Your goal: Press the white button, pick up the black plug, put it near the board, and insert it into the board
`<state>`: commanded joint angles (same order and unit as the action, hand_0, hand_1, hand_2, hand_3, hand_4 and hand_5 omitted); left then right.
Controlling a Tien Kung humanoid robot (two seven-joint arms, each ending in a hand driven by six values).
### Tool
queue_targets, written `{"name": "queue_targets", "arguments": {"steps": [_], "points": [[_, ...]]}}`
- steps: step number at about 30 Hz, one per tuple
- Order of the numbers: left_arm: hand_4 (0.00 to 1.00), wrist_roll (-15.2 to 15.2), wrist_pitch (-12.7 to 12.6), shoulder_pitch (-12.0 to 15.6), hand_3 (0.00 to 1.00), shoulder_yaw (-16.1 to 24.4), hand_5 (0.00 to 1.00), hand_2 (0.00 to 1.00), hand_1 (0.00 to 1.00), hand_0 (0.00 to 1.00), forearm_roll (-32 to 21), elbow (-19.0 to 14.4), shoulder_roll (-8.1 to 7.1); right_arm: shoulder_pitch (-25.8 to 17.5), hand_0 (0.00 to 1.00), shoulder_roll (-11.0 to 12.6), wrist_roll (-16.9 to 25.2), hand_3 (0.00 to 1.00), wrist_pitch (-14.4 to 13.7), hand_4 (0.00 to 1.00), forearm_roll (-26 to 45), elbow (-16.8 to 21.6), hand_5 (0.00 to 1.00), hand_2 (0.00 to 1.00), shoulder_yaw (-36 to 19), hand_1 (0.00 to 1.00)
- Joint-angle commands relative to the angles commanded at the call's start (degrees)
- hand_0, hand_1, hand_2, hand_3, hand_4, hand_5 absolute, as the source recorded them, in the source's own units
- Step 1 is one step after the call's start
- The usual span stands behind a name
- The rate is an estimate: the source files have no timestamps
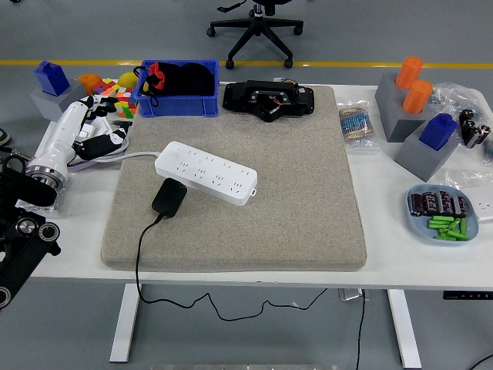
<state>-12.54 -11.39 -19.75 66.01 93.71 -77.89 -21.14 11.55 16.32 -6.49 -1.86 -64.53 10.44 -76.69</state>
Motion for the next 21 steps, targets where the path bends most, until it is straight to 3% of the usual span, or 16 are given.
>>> {"name": "queue_targets", "arguments": {"steps": [3, 4, 9, 10, 21], "points": [[0.188, 0.91, -0.28, -1.38, 0.817, -1.77, 0.002, 0.471, 0.491, 0.473, -1.83, 1.12, -0.76, -0.02, 0.630, 0.02, -0.02, 0.584, 0.02, 0.662, 0.03, 0.01, 0.399, 0.606, -0.01, 0.610], [0.126, 1.11, -0.29, -1.99, 0.806, -2.54, 0.002, 0.321, 0.360, 0.318, -2.68, 1.59, -1.04, -0.03, 0.630, 0.02, -0.03, 0.584, 0.02, 0.663, 0.01, -0.01, 0.401, 0.606, -0.02, 0.609], [0.126, 1.06, 0.07, -5.45, 0.806, -6.78, 0.002, 0.321, 0.360, 0.318, -5.75, 3.92, -2.22, 0.01, 0.630, 0.12, -0.07, 0.584, 0.05, 0.663, 0.05, 0.00, 0.401, 0.606, -0.03, 0.609], [0.110, 0.71, 0.45, -6.12, 0.795, -7.52, 0.002, 0.243, 0.172, 0.182, -6.52, 4.30, -2.36, 0.04, 0.631, 0.13, -0.08, 0.584, 0.05, 0.663, 0.06, 0.00, 0.402, 0.607, -0.06, 0.608], [0.095, -1.39, 2.54, -13.23, 0.787, -18.04, 0.002, 0.244, 0.165, 0.187, -9.67, 9.25, -3.63, 0.01, 0.631, 0.24, -0.14, 0.584, 0.09, 0.663, 0.38, -0.06, 0.404, 0.607, 0.29, 0.607]]}}
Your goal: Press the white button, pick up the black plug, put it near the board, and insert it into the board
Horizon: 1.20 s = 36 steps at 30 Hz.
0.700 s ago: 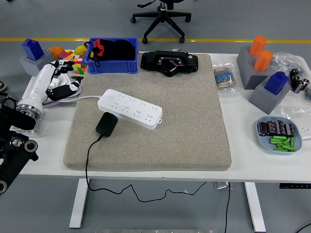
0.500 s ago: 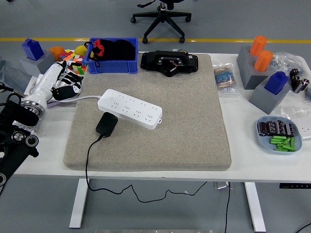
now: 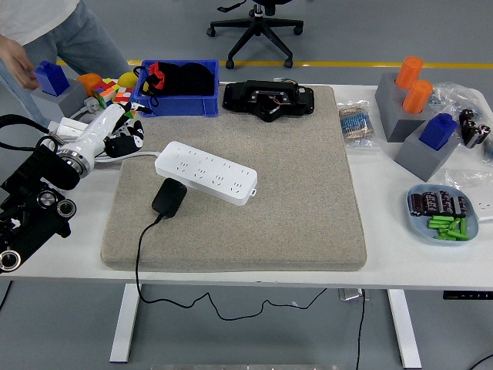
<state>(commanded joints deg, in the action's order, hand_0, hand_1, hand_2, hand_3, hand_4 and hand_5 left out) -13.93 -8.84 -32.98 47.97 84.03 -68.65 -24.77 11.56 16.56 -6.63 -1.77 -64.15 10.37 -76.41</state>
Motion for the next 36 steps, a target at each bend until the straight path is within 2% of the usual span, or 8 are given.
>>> {"name": "queue_targets", "arguments": {"steps": [5, 6, 7, 11, 17, 23, 36], "points": [[0.071, -1.47, 1.60, -3.32, 0.782, -6.28, 0.002, 0.241, 0.166, 0.187, -1.38, 1.97, -0.64, -0.11, 0.631, 0.18, -0.10, 0.584, 0.00, 0.664, 0.14, -0.06, 0.404, 0.606, 0.41, 0.607], [0.071, -1.35, 1.64, -3.86, 0.782, -7.38, 0.002, 0.241, 0.166, 0.187, -1.68, 2.36, -0.70, -0.11, 0.631, 0.22, -0.09, 0.584, 0.00, 0.664, 0.19, -0.06, 0.404, 0.606, 0.51, 0.607], [0.002, -1.06, 1.50, -4.60, 0.766, -8.69, 0.002, 0.219, 0.146, 0.166, -2.05, 3.12, -0.67, -0.11, 0.631, 0.28, -0.11, 0.584, -0.02, 0.664, 0.21, -0.06, 0.404, 0.607, 0.60, 0.608], [0.002, -1.06, 1.51, -6.36, 0.766, -12.07, 0.002, 0.219, 0.146, 0.166, -2.69, 4.73, -0.63, -0.02, 0.631, 0.36, -0.08, 0.584, 0.06, 0.664, 0.47, -0.04, 0.404, 0.607, 1.10, 0.608], [0.002, -2.34, 2.27, -9.41, 0.760, -17.39, 0.002, 0.213, 0.140, 0.160, -2.79, 7.17, -0.05, -0.03, 0.631, 0.37, -0.16, 0.584, 0.07, 0.664, 0.46, -0.06, 0.405, 0.607, 1.18, 0.607], [0.002, -2.21, 2.07, -12.23, 0.763, -22.49, 0.002, 0.210, 0.136, 0.157, -4.11, 10.19, 1.36, -0.06, 0.630, 0.45, -0.22, 0.584, 0.09, 0.664, 0.44, -0.06, 0.405, 0.606, 1.30, 0.607], [0.002, -2.78, 1.96, -14.52, 0.761, -26.39, 0.002, 0.206, 0.130, 0.152, -5.12, 13.79, 4.13, -0.30, 0.631, 0.48, -0.15, 0.584, -0.02, 0.665, 0.30, -0.06, 0.405, 0.604, 1.16, 0.605]]}}
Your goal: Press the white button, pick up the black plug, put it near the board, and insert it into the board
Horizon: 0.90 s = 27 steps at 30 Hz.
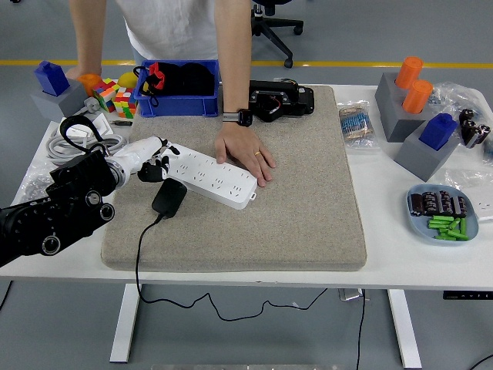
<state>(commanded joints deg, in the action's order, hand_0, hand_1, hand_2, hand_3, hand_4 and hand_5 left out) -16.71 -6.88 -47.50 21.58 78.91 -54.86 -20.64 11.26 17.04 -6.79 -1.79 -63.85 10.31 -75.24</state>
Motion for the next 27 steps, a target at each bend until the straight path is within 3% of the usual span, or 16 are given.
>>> {"name": "queue_targets", "arguments": {"steps": [6, 27], "points": [[0.002, -0.51, 0.15, -0.78, 0.761, -0.97, 0.002, 0.206, 0.128, 0.152, 0.13, 1.16, 0.72, 0.00, 0.631, -0.08, 0.70, 0.584, -0.29, 0.665, 0.23, 0.00, 0.406, 0.604, -0.14, 0.605], [0.002, -0.95, 0.69, -0.06, 0.759, -1.56, 0.002, 0.203, 0.127, 0.147, -0.74, 2.60, 0.75, 0.00, 0.631, -0.28, 0.83, 0.584, -0.39, 0.665, 0.25, 0.01, 0.405, 0.601, -0.40, 0.605]]}}
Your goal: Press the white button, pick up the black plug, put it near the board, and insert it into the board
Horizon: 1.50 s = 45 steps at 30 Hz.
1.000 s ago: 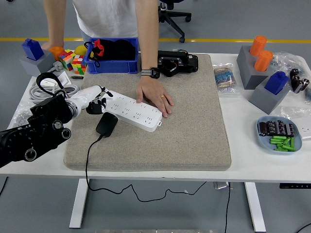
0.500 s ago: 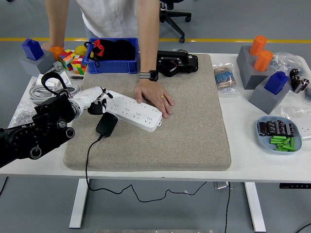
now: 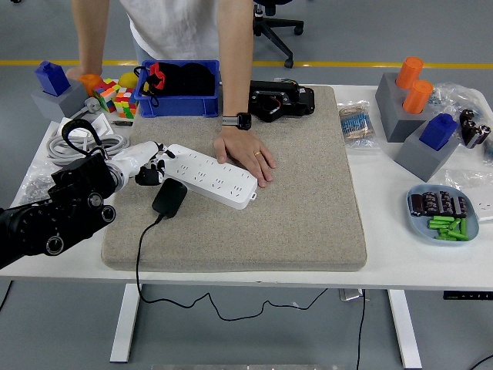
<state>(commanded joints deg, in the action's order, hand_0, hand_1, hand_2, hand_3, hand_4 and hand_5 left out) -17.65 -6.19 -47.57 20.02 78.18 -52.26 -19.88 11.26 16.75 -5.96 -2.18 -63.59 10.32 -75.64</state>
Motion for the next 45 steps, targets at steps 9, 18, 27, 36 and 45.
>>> {"name": "queue_targets", "arguments": {"steps": [9, 18, 27, 36, 45], "points": [[0.002, 0.10, -0.15, 0.05, 0.759, 0.09, 0.002, 0.203, 0.127, 0.146, 0.00, -0.31, 0.21, -0.12, 0.630, -0.05, -0.08, 0.584, -0.02, 0.665, -0.21, -0.01, 0.404, 0.601, -0.21, 0.606], [0.002, 0.28, -0.62, 1.84, 0.759, 6.40, 0.002, 0.205, 0.135, 0.152, 2.22, -4.10, -1.26, -0.19, 0.630, -0.13, -0.09, 0.583, 0.00, 0.665, -0.26, 0.00, 0.404, 0.601, -0.07, 0.605], [0.126, 2.22, -1.24, 7.88, 0.761, 19.08, 0.002, 0.241, 0.176, 0.192, 5.75, -10.33, -2.84, -0.21, 0.630, -0.25, -0.10, 0.583, 0.08, 0.665, -0.10, 0.01, 0.404, 0.601, -0.18, 0.605], [0.884, 7.52, -3.32, 17.52, 0.809, 28.56, 0.187, 0.665, 0.672, 0.569, 7.14, -17.61, -4.74, -0.38, 0.631, -0.48, -0.04, 0.583, -0.02, 0.664, -0.45, 0.13, 0.404, 0.598, -0.32, 0.604], [0.962, 11.96, -7.17, 28.43, 0.838, 33.95, 0.369, 0.767, 0.807, 0.794, 5.52, -23.34, -4.92, -0.62, 0.630, -0.75, -0.03, 0.584, -0.07, 0.664, -0.48, 0.18, 0.402, 0.598, 0.06, 0.604]]}}
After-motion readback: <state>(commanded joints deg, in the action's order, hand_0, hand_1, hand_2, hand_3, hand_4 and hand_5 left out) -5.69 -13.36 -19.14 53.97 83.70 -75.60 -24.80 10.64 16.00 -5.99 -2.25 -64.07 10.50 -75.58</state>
